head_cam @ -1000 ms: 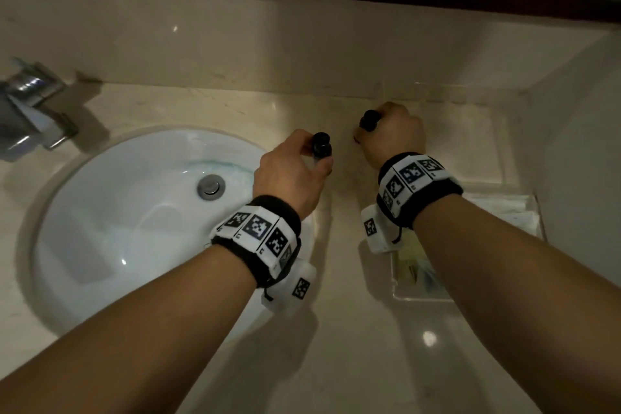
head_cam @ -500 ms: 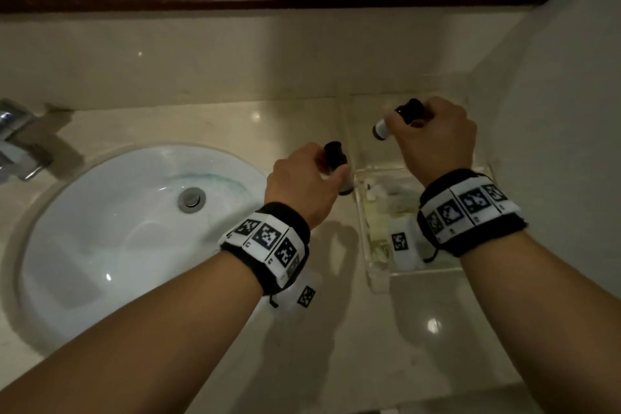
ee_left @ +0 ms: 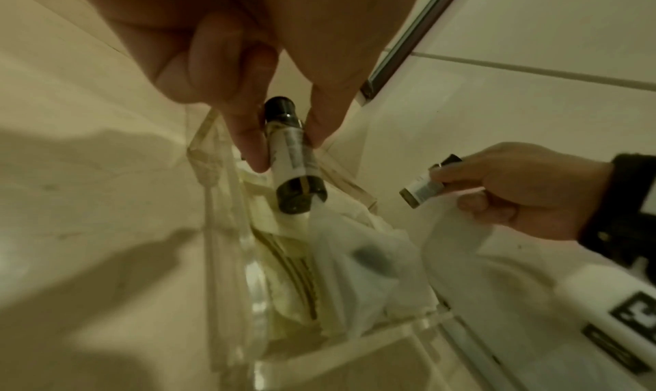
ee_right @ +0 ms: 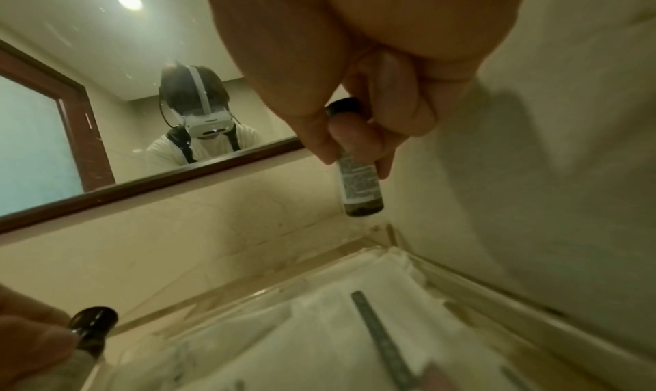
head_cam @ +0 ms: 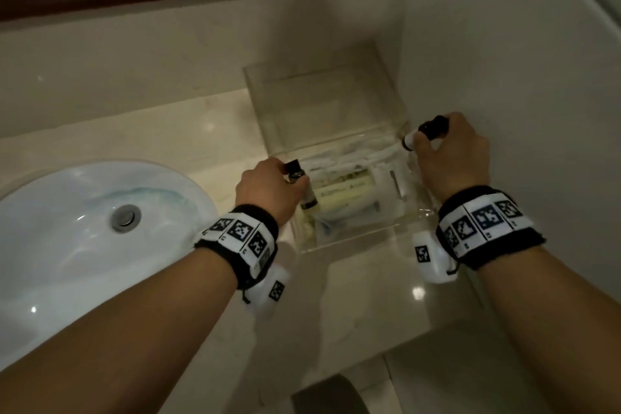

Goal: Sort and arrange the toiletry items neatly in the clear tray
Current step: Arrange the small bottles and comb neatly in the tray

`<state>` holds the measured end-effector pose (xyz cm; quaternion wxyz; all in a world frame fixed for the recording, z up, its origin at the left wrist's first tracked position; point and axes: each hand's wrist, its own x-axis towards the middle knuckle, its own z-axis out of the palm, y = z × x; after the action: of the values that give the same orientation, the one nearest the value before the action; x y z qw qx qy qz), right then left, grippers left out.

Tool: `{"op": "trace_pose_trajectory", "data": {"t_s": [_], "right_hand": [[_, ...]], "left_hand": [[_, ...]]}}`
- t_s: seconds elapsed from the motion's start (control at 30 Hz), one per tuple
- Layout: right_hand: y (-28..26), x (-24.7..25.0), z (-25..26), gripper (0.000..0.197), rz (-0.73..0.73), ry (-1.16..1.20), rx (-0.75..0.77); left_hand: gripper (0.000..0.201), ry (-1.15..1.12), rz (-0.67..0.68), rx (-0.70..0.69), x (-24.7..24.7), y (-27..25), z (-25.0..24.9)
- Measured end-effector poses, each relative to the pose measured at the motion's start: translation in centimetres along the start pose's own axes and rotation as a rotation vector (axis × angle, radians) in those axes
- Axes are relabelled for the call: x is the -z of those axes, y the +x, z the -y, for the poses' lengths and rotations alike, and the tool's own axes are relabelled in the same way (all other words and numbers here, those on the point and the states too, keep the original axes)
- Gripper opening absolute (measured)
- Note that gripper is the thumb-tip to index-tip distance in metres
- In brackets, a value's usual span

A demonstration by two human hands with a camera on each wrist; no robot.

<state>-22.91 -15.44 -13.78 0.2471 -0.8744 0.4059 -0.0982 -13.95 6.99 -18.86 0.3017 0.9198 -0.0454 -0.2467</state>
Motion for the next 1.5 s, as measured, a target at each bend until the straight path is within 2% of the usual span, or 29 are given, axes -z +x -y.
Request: {"op": "trace_pose_trajectory", "data": {"t_s": [0.13, 0.33, 0.4, 0.6, 0.73, 0.9, 1.13, 1.4, 1.5], "right_hand": [[-0.1, 0.3, -1.8, 0.042, 0.100, -0.148, 0.000], [-0.6, -0.5, -3.0, 0.067, 0.256, -0.472, 0.193], [-0.7, -0.9, -3.8, 0.071, 0.309, -0.529, 0.198], [-0.7, -2.4, -5.0, 0.051, 0.331, -0.547, 0.177], [-0.2, -3.0, -5.4, 0.049, 0.333, -0.582, 0.221], [-0.3, -3.4, -5.2, 0.033, 0.360, -0.606, 0.263], [-0.5, -4.0, -5.0, 0.040, 0.374, -0.525, 0.221], [-0.1, -4.3, -5.7, 0.029, 0.393, -0.487, 0.187], [-0.1, -4.1, -5.8, 0.027, 0.347, -0.442, 0.183]], "left_hand": [[0.040, 0.003, -0.065, 0.029, -0.6, -0.5, -0.1], [0.047, 0.049, -0.134, 0.009, -1.3, -0.3, -0.3], [0.046, 0.073, -0.144, -0.001, -1.5, -0.3, -0.3], [0.042, 0.124, -0.140, -0.009, -1.7, -0.8, -0.9], [0.038, 0.171, -0.161, -0.050, -2.0, -0.4, -0.5], [0.035, 0.141, -0.168, -0.056, -2.0, 0.0, 0.8], [0.026, 0.064, -0.153, -0.059, -2.2, 0.2, 1.3], [0.026, 0.123, -0.128, -0.094, -2.2, 0.4, 1.2], [0.026, 0.096, -0.118, -0.079, -2.1, 0.4, 1.2]]}}
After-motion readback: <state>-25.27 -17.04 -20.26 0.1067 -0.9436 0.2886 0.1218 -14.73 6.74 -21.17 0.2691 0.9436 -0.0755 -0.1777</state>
